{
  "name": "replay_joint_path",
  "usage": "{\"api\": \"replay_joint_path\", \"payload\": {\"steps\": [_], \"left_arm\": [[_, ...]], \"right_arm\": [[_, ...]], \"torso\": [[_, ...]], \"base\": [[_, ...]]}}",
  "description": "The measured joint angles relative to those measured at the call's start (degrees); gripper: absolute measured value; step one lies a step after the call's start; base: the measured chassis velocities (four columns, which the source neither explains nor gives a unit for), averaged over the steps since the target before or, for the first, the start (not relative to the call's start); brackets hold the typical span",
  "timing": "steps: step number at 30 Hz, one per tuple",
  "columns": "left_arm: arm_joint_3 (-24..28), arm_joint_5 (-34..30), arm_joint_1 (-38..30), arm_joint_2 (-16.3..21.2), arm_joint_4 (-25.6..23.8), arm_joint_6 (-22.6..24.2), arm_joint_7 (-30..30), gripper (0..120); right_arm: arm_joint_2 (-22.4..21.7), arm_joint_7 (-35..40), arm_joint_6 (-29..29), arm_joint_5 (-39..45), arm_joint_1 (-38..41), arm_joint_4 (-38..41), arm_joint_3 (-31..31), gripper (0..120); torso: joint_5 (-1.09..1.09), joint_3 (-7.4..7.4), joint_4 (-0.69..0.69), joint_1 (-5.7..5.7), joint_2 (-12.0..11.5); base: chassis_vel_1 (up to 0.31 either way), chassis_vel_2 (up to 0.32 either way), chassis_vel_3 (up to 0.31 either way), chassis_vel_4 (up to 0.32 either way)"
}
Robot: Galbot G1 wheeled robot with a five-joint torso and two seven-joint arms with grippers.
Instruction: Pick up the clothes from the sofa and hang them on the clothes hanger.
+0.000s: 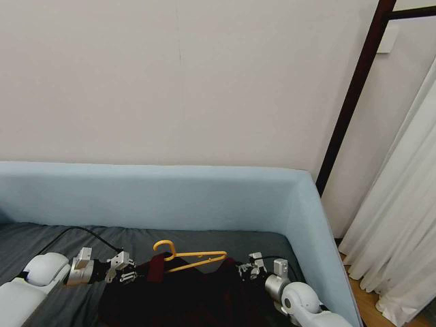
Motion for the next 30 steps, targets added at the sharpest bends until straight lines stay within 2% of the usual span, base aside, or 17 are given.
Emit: {"api": "replay_joint_path", "payload": {"steps": [6,11,19,27,30], "left_arm": [[1.1,1.8,-1.7,-1.3,2.0,0.1,2.1,2],[4.4,3.7,-5.2,-2.8,4.1,0.2,2.9,2],[7.4,4.9,-10.0,-4.5,7.2,0.2,2.5,2],[7.6,3.2,-10.9,-5.7,8.2,1.0,0.1,2],[6.9,1.1,-9.7,-6.5,6.9,1.8,-2.5,2]], "right_arm": [[-1.3,-1.7,2.5,-0.1,-0.3,1.9,1.2,0],[-1.9,-2.0,4.4,-0.1,-1.3,5.0,4.5,0],[-4.9,-6.0,7.1,2.8,-3.2,13.4,7.4,0],[-6.0,-11.7,10.6,7.6,-4.5,19.6,6.4,0],[-6.0,-16.1,12.7,8.7,-4.9,21.9,4.3,0]], "torso": [[0.01,0.00,0.02,0.00,0.0],[0.01,0.00,-0.01,0.00,0.0],[0.01,0.00,0.00,0.00,0.0],[0.01,0.00,0.00,0.00,0.0],[0.00,0.00,0.02,0.00,0.0]], "base": [[0.000,0.000,0.000,0.000],[0.000,0.000,0.000,0.000],[0.000,0.000,0.000,0.000],[0.000,0.000,0.000,0.000],[0.000,0.000,0.000,0.000]]}}
